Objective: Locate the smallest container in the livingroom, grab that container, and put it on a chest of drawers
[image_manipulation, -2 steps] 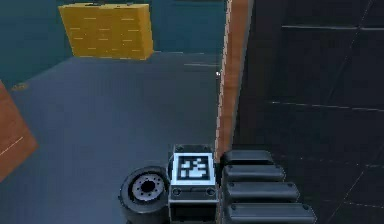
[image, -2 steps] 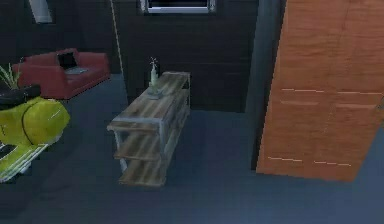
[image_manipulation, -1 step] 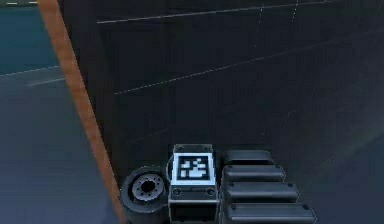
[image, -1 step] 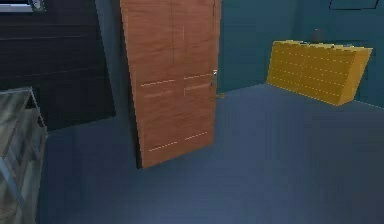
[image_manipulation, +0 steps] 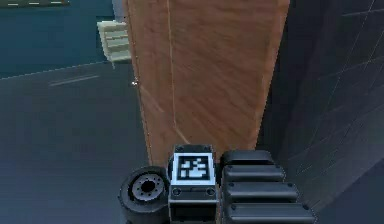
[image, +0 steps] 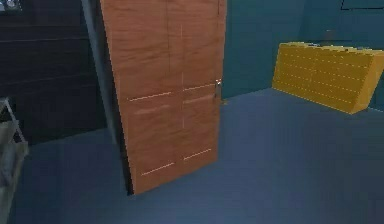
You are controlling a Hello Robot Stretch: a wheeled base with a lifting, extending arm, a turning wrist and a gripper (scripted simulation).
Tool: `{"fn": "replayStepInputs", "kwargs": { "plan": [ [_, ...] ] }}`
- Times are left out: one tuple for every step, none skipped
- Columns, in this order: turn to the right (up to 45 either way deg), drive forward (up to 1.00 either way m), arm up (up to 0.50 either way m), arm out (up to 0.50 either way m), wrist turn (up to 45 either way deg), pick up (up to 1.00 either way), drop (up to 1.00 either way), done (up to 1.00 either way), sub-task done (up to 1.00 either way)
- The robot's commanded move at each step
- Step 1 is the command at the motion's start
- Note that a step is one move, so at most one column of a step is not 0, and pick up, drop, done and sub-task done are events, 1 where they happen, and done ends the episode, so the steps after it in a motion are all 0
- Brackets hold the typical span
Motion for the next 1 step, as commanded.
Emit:
{"fn": "replayStepInputs", "kwargs": {
  "plan": [
    [27.0,0.00,0.00,0.00,0.0,0.00,0.00,0.00,0.00]
  ]
}}
